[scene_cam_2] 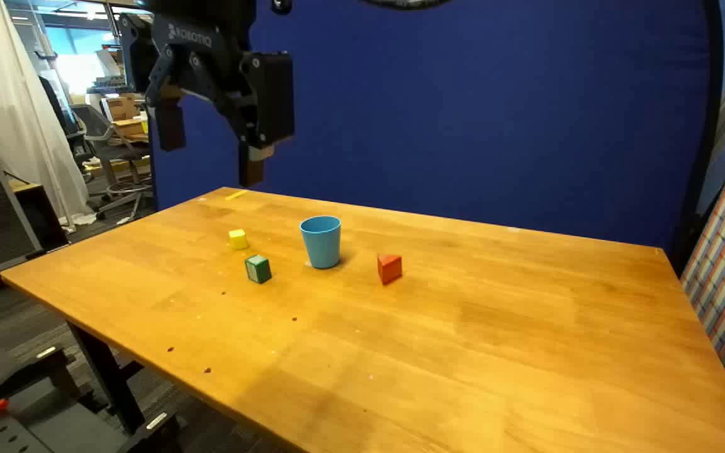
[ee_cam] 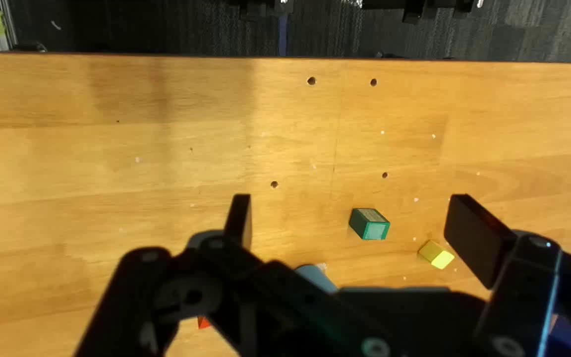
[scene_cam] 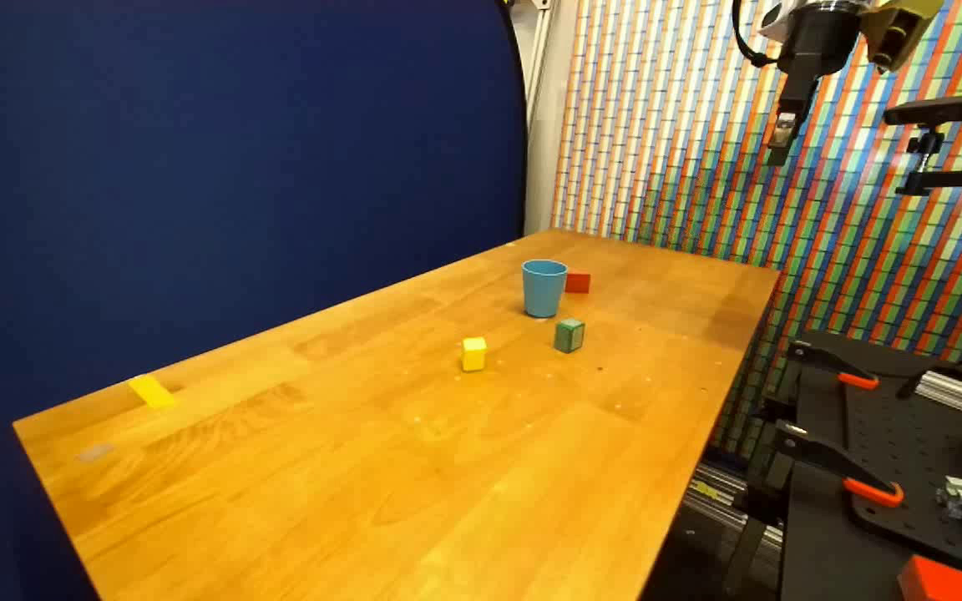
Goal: Put the yellow block in the cup
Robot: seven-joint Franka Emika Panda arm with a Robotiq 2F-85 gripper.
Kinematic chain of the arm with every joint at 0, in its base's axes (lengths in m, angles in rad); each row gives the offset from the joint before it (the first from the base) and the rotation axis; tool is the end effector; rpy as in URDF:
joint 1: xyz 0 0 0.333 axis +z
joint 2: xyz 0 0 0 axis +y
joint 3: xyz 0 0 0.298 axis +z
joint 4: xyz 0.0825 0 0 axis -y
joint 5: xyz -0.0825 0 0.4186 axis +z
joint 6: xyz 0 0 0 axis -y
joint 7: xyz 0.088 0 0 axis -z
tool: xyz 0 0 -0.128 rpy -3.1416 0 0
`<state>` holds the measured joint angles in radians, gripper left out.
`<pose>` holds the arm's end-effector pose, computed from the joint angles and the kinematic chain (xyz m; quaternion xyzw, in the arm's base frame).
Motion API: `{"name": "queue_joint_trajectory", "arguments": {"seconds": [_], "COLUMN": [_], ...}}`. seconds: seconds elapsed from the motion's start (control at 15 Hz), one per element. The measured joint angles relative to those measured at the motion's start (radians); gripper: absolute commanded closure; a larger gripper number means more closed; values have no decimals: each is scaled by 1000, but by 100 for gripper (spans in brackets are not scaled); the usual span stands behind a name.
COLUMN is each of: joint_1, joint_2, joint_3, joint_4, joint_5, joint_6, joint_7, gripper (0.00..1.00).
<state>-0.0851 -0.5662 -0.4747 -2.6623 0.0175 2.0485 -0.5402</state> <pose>0.3485 -0.1878 0.3379 -0.9898 -0.0245 -0.0215 0.1384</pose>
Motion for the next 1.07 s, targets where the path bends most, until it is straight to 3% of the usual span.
{"name": "queue_joint_trajectory", "arguments": {"seconds": [0.6,1.07], "joint_1": [-5,79], "joint_2": [17,299], "joint_3": [34,358], "joint_4": [3,218], "joint_5": [17,40], "joint_6": [0,-9], "joint_7": [20,362], "gripper": [0,0]}}
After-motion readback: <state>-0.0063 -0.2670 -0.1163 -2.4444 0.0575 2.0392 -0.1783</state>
